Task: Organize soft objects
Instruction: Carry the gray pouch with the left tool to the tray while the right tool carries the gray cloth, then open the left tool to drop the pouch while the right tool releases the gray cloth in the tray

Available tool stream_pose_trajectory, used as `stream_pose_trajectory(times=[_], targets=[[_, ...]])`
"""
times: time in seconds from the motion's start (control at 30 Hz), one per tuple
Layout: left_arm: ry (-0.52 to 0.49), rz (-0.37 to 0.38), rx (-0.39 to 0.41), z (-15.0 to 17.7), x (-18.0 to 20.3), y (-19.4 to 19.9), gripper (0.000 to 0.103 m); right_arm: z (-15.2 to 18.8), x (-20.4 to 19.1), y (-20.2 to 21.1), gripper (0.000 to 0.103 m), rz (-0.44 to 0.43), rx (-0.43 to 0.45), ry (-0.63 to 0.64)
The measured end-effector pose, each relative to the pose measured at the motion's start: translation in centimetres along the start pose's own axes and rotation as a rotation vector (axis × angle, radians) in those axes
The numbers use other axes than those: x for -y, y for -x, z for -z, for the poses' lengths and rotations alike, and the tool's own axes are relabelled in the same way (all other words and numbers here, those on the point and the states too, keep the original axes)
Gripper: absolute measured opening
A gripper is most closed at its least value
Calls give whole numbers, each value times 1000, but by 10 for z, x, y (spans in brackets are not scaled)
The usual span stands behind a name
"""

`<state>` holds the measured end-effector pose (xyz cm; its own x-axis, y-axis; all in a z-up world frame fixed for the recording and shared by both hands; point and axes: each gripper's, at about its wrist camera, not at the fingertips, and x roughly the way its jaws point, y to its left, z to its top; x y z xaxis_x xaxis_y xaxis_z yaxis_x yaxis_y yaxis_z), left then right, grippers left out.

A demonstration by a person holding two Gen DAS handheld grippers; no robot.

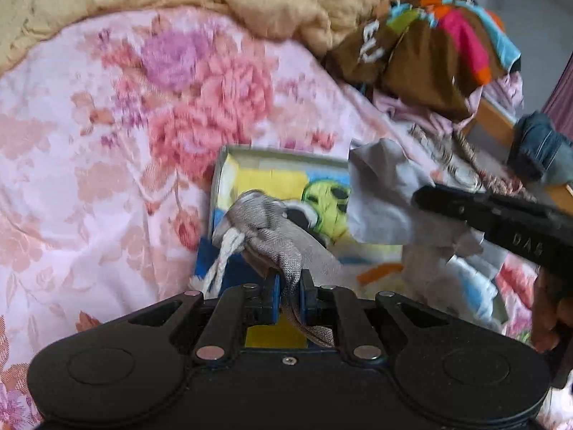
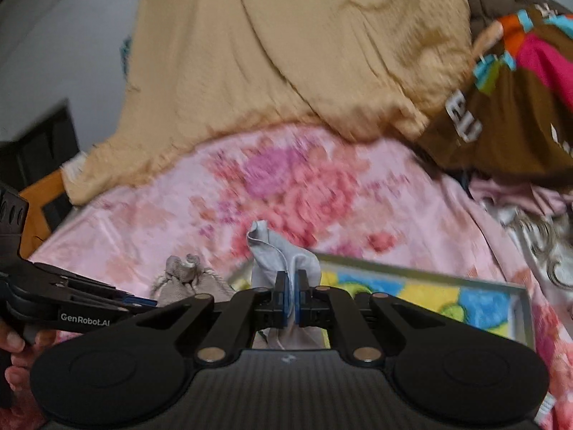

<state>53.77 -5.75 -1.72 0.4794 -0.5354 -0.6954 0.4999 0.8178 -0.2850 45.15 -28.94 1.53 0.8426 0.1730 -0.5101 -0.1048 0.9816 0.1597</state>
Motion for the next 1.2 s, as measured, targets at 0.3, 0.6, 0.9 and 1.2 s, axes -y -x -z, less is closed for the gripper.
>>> stream_pose_trajectory(times=[0.3,0.6,0.9,1.2], targets=[[50,-6,-17,17,-18,-16,12,-17,-6,-17,4,87,-175,-8],[-77,-33,-6,28,-3,-28,20,4,-10,-35,4,152,-173,-8],[-76,-83,64,40,5,13,67,15,-10,-9,23,177,-149,-46],[-50,-113,254,59,30,91,85,28,-25,70,60,142,-39,-13]])
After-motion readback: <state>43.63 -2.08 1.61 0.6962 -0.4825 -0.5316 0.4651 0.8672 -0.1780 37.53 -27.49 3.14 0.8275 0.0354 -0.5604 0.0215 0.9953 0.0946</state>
